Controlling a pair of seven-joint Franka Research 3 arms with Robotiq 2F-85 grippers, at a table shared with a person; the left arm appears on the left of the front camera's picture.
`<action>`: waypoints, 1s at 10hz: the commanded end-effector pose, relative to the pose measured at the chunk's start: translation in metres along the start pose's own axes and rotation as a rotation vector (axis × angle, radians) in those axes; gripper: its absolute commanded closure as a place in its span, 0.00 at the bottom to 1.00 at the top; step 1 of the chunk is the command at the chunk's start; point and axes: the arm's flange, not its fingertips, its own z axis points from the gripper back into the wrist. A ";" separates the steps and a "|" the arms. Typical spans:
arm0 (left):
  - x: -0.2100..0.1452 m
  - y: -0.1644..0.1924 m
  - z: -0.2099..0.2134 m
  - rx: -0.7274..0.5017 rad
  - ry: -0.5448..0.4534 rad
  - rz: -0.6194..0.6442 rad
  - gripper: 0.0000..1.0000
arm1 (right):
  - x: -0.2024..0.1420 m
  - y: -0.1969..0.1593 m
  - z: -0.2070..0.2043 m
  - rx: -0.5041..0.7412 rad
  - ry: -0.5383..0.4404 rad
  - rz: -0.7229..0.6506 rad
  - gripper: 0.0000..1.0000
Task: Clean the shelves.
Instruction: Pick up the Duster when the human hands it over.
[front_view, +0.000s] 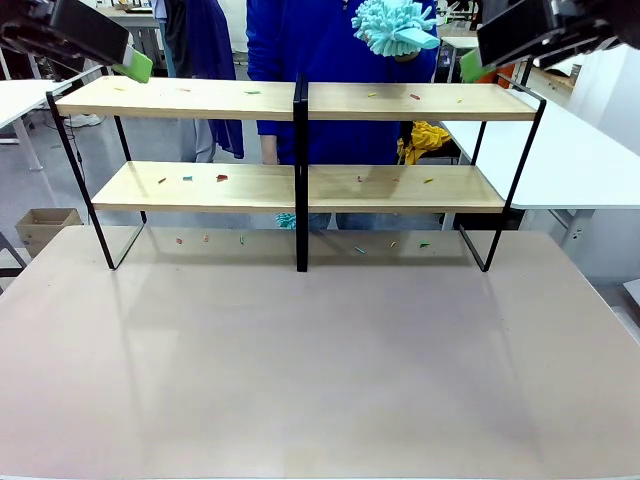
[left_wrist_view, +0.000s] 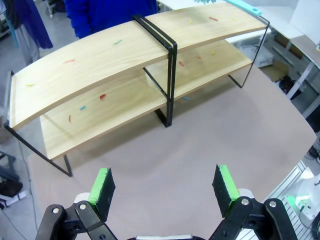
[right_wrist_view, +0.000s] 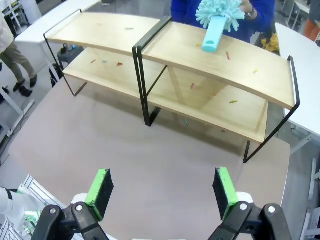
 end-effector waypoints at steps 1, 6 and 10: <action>0.000 0.001 -0.001 -0.004 -0.006 -0.001 0.00 | -0.003 -0.004 -0.004 -0.005 -0.053 -0.024 0.00; 0.000 0.001 -0.001 -0.004 -0.006 -0.001 0.00 | -0.003 -0.001 -0.006 -0.021 -0.057 -0.005 0.00; 0.000 0.001 -0.001 -0.004 -0.006 -0.001 0.00 | 0.002 0.000 0.000 -0.009 -0.059 0.001 0.00</action>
